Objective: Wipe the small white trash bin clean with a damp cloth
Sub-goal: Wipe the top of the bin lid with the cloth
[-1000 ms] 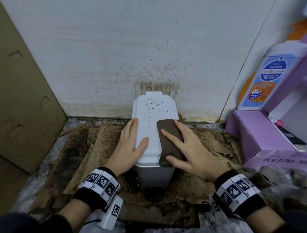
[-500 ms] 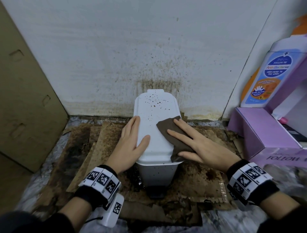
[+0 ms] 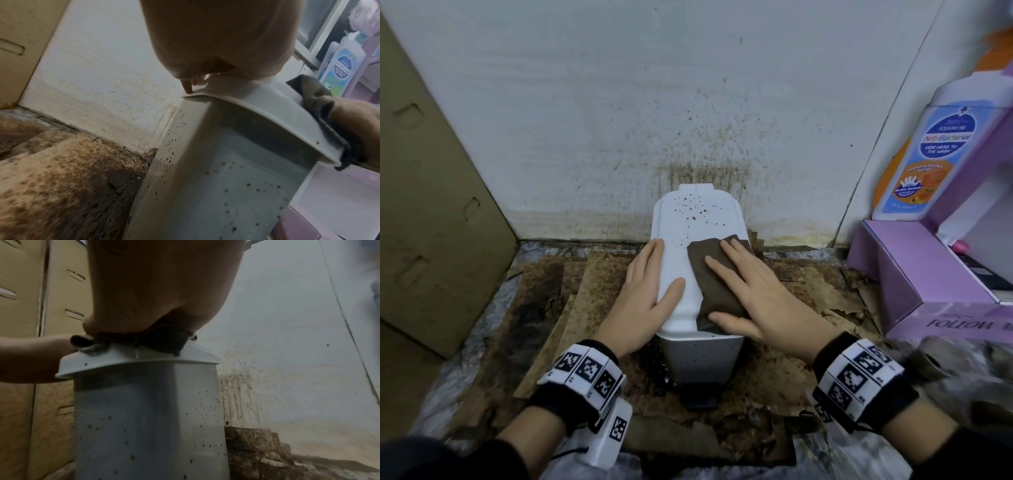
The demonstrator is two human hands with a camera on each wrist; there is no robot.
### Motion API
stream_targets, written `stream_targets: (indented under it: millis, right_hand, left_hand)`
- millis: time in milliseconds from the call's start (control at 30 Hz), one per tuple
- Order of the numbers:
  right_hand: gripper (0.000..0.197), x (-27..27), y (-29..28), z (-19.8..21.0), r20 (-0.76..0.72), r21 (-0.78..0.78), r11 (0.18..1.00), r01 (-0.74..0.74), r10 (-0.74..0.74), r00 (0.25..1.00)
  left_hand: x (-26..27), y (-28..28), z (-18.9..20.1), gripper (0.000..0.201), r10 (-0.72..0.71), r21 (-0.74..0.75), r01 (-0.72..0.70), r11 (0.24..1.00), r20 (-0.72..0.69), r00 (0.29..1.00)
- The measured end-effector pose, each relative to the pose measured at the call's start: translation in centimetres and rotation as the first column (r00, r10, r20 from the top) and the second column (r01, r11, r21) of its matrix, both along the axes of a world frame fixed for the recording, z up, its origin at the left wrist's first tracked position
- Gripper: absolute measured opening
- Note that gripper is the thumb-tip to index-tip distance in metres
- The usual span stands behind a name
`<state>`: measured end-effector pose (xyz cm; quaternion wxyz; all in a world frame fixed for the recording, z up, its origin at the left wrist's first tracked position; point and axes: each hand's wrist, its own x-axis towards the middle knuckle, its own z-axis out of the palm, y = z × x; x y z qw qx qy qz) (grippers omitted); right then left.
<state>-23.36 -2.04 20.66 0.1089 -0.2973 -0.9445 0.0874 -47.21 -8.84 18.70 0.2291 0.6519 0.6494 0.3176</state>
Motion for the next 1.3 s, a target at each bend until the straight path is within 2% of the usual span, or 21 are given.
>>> stream_targets:
  millis: [200,333,400,533,733,800,933,1033,1167,1300]
  right_hand:
    - [0.076,2.5,0.2,0.0,-0.057,-0.083,0.996,-0.026,0.021,0.998]
    - [0.071,2.9,-1.7,-0.2,-0.167,-0.34,0.938,0.071,-0.134,0.977]
    - [0.073,1.6,-2.7,-0.3,-0.208,-0.406,0.907,0.11,-0.209,0.955]
    - [0.069,-1.2,-2.9,0.4,-0.174,-0.39,0.883,0.263,-0.351,0.92]
    - [0.066,-3.4,1.3,1.7,0.015,-0.226,0.901,0.371,-0.378,0.926]
    - [0.067,-4.2,3.5,2.1,0.074,-0.237,0.902,0.361,-0.354,0.932]
    - [0.07,-4.7,7.4,3.1,0.109,-0.365,0.875,0.319,-0.3,0.948]
    - [0.07,-4.7,8.6,3.3,0.117,-0.384,0.878,0.287,-0.262,0.958]
    - [0.058,-4.3,6.9,4.3,0.098,-0.412,0.871,0.269,-0.251,0.963]
    - [0.07,-2.6,3.9,3.0,-0.007,-0.462,0.848,0.259,-0.295,0.955]
  left_hand:
    - [-0.1,-0.1,0.1,0.078,-0.021,-0.019,0.021,1.0,-0.001,1.0]
    - [-0.2,-0.1,-0.1,0.082,-0.029,-0.01,0.029,1.0,0.011,1.0]
    - [-0.2,0.1,-0.3,0.087,-0.02,0.006,0.02,1.0,0.006,1.0]
    - [-0.1,0.2,-0.2,0.079,-0.011,0.005,0.011,1.0,-0.01,1.0]
    - [0.1,0.0,-0.1,0.079,-0.006,0.0,0.006,1.0,-0.001,1.0]
    - [0.1,-0.1,0.0,0.078,-0.003,0.002,0.003,1.0,0.008,1.0]
    - [0.1,-0.1,0.0,0.078,-0.011,-0.002,0.011,1.0,0.017,1.0]
    - [0.0,-0.1,0.0,0.078,-0.009,-0.004,0.009,1.0,0.005,1.0]
    - [0.1,-0.1,0.2,0.078,0.002,0.005,-0.002,1.0,-0.01,1.0]
    - [0.2,0.1,0.1,0.078,0.007,0.005,-0.007,1.0,-0.009,1.0]
